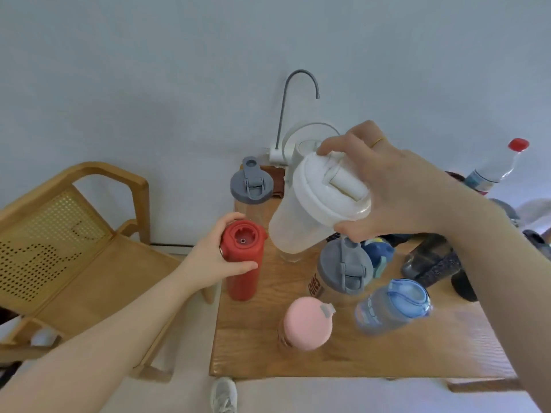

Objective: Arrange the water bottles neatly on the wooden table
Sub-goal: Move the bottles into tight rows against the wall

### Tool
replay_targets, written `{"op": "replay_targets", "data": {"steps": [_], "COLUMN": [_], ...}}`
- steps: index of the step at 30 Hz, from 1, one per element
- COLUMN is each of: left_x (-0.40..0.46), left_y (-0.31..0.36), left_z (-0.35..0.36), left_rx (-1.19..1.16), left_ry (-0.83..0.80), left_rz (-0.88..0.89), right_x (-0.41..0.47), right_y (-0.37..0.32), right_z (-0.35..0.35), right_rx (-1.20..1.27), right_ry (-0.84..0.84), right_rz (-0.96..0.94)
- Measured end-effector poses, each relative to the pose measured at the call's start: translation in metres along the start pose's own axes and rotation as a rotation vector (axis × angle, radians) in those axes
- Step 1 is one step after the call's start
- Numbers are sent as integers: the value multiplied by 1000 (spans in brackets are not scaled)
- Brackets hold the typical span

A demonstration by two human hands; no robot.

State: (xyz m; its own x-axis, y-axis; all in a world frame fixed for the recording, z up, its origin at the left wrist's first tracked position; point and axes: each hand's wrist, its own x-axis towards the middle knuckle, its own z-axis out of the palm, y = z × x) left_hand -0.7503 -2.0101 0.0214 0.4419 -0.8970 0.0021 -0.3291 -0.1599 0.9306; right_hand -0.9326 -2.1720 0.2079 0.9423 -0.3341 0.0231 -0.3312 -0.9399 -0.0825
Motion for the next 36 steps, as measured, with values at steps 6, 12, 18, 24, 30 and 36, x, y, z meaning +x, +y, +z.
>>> {"op": "replay_targets", "data": {"steps": [6, 12, 18, 24, 30, 36], "left_x": [-14, -1, 15, 24, 11, -11], "left_y": [6, 5, 5, 8, 11, 23], "left_z": [2, -3, -14, -12, -11, 9], "left_rx": [67, 135, 160, 196, 448, 695], "left_ry": [160, 109, 68, -74, 36, 146], "left_rz": [22, 10, 29, 31, 63, 152], "right_x": [-2, 27, 35, 22, -33, -69], "right_y": [-15, -14, -20, -10, -13, -39], "right_z": [57, 121, 153, 154, 129, 161], "right_rx": [-121, -163, -181, -65, 39, -243], "right_ry": [-161, -332, -411, -374, -59, -390], "right_rz": [-89, -114, -97, 33, -72, -199]}}
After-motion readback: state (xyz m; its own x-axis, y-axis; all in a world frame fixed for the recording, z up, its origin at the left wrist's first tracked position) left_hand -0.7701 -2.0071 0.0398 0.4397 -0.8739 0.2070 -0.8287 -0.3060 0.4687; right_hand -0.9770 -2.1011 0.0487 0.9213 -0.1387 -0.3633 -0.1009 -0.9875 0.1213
